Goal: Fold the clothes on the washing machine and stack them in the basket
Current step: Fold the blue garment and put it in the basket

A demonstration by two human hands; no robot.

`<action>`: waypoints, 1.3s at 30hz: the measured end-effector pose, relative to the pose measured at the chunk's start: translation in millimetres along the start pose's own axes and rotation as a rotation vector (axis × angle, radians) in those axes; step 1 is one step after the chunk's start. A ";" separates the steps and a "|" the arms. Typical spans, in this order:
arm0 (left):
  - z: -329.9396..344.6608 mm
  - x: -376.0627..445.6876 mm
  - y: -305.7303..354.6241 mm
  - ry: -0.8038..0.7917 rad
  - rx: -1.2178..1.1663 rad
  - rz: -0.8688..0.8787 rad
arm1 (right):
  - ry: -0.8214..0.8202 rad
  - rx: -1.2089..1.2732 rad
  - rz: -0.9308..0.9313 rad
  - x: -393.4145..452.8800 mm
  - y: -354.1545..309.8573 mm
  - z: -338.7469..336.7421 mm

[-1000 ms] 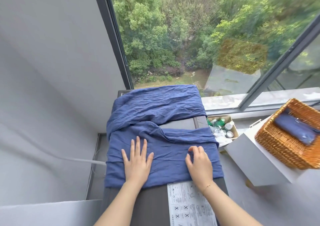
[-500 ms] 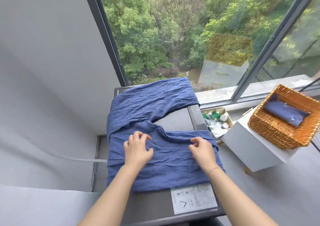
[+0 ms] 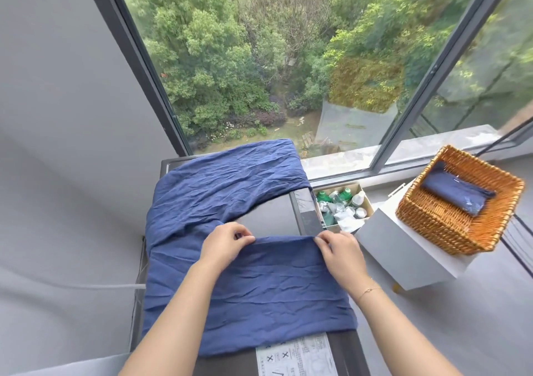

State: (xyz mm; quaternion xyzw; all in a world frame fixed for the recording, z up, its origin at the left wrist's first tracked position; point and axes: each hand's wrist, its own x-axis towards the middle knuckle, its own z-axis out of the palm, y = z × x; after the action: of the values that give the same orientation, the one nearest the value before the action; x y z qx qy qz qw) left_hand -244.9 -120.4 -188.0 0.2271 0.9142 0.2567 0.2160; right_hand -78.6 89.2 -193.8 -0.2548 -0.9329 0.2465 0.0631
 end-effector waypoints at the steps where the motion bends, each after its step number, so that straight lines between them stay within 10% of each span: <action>1: -3.8 2.2 -0.4 0.010 -0.026 0.017 | -0.061 0.019 0.021 6.8 -0.8 -6.8; 5: -6.9 16.7 6.6 0.073 -0.075 0.038 | -0.244 -0.043 0.101 53.0 1.5 -11.8; 14: 59.1 -2.8 13.9 0.329 0.089 0.280 | 0.284 0.030 0.072 56.0 -3.1 23.6; 25: 108.1 -37.0 4.0 0.113 0.491 0.243 | -0.043 -0.265 0.109 -62.3 18.7 68.9; 39: 85.7 -56.7 -34.5 0.253 0.413 0.137 | 0.015 -0.295 0.157 -25.8 -18.0 86.2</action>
State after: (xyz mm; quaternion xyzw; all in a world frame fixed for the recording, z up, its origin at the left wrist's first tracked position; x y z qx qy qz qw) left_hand -166.0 -144.8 -258.2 0.2941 0.9495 0.1050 0.0309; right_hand -85.3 25.8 -259.8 -0.3352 -0.9357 0.1094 0.0124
